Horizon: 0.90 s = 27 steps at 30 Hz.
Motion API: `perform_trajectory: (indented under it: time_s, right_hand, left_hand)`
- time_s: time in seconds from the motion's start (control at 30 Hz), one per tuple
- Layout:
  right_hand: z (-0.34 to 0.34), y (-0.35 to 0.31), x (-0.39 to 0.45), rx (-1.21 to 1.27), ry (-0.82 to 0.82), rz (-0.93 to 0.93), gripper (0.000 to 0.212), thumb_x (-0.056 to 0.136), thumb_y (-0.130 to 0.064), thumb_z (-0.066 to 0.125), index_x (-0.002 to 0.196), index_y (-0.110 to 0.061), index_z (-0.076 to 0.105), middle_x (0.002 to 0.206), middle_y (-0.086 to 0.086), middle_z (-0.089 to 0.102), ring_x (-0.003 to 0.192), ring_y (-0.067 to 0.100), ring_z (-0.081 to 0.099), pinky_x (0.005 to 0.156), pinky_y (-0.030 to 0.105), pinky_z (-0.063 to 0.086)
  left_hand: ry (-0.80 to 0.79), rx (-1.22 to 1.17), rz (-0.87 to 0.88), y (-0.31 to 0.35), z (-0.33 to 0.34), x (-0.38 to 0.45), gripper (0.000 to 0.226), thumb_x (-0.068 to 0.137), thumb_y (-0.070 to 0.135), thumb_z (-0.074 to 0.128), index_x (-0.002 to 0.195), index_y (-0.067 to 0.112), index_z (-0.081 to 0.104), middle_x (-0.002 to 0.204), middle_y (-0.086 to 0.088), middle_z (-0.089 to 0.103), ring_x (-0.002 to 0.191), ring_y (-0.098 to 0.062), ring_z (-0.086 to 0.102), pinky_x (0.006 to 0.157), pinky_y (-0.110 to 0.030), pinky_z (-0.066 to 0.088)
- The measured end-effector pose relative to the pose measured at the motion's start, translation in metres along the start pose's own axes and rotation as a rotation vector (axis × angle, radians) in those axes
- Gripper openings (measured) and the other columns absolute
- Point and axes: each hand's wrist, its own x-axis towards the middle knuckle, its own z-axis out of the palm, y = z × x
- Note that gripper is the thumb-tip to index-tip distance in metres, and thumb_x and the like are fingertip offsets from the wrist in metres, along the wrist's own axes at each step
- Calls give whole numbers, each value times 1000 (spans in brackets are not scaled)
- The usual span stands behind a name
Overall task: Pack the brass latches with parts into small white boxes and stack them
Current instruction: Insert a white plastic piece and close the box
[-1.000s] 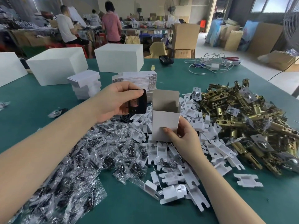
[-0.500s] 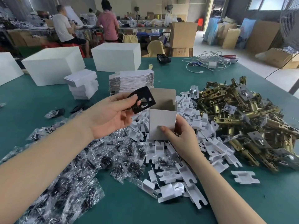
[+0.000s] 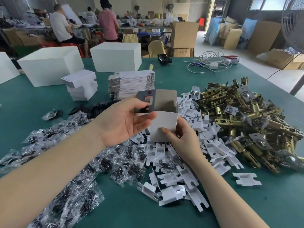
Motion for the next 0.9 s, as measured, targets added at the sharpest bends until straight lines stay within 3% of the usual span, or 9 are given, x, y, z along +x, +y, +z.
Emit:
perform_trajectory:
  time_s: [0.13,0.23,0.37,0.47,0.57,0.67,0.77,0.83,0.9]
  right_hand:
    - [0,-1,0,-8,11,-1,42,88,-25,73,126,-34,57,106,-27,67,97,-4,64,74,9,49]
    - [0,-2,0,-14,10,-6,41,88,-24,74,123,-37,56,105,-27,67,95,-5,64,74,9,49]
    - [-1,-1,-1,-19,11,-5,41,87,-26,74,125,-30,58,102,-20,69,93,0,65,74,13,50]
    - [-1,1,0,-15,9,-2,42,87,-27,74,126,-25,59,101,-13,70,92,5,66,74,17,51]
    - [0,0,0,-17,4,-4,42,87,-30,73,126,-26,59,100,-13,70,91,6,66,74,20,53]
    - [0,0,0,-16,2,-10,43,87,-29,73,127,-28,58,102,-16,70,93,5,66,74,18,51]
    - [0,-1,0,-17,-2,-8,42,88,-26,72,127,-28,58,102,-18,70,94,2,66,74,13,50]
    - [0,0,0,-19,-8,-5,40,89,-22,71,126,-25,59,99,-14,70,91,3,66,73,14,49]
    - [-1,1,1,-18,-13,0,39,89,-18,69,126,-23,59,97,-12,70,89,5,66,73,17,49]
  left_hand:
    - [6,-66,-61,-3,7,-2,36,80,22,63,113,28,77,66,4,50,66,-12,70,44,-17,53]
    - [-24,-36,-102,-4,10,-2,37,83,25,61,116,35,74,70,4,54,59,-6,61,39,-11,42]
    - [-147,-36,-98,-5,11,-2,38,91,27,53,123,39,69,78,1,56,66,-11,58,51,-17,42]
    - [-207,-3,-95,-5,9,-4,37,92,24,52,119,37,72,96,-3,67,72,-13,57,59,-20,41]
    - [-207,-9,-102,-5,9,-4,31,84,12,59,99,33,77,125,-7,69,72,-12,50,64,-23,37]
    - [-175,4,-108,-6,11,-5,30,85,7,57,87,28,77,104,-3,70,71,-11,46,65,-24,36]
    - [-152,48,-69,-10,14,-6,28,85,8,56,95,23,77,83,-1,67,66,-12,58,58,-23,47]
    - [-136,107,-54,-13,14,-7,34,81,8,59,111,17,72,81,-2,68,69,-13,63,58,-24,54]
    - [-109,172,-62,-16,12,-6,41,79,10,63,120,13,69,95,-9,69,88,-20,60,65,-27,59]
